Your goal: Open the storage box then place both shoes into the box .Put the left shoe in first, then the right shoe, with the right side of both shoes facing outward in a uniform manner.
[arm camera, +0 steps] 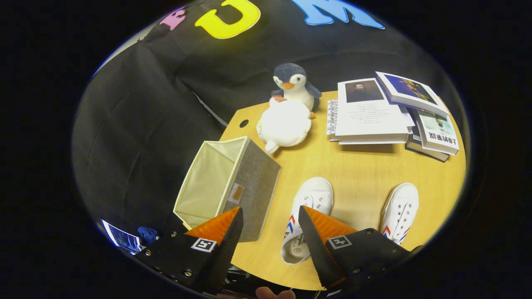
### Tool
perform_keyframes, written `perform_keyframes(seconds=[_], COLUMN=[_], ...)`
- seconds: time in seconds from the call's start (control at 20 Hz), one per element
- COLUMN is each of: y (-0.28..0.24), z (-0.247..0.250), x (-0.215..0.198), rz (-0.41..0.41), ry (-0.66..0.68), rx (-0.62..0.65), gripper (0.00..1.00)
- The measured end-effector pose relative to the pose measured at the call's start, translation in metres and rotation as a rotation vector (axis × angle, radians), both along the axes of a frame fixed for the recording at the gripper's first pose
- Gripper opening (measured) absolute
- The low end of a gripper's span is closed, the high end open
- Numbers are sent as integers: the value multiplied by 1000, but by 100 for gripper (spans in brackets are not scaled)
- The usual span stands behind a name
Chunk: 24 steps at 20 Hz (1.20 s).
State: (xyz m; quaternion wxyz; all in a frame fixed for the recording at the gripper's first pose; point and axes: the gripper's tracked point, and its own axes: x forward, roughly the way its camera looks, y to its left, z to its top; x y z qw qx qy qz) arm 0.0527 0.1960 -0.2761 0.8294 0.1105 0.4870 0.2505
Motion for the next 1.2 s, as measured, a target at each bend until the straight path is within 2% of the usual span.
perform_keyframes(seconds=[0.6, 1.05, 1.1, 1.15, 1.2], y=[-39, -43, -40, -33, -34], z=[-95, -146, -146, -156, -154], x=[-38, -28, -26, -33, -31], rz=[47, 125, 129, 128, 111], ry=[266, 305, 316, 329, 336], rx=[-161, -337, -337, -310, -321], gripper=[82, 81, 74, 72, 42])
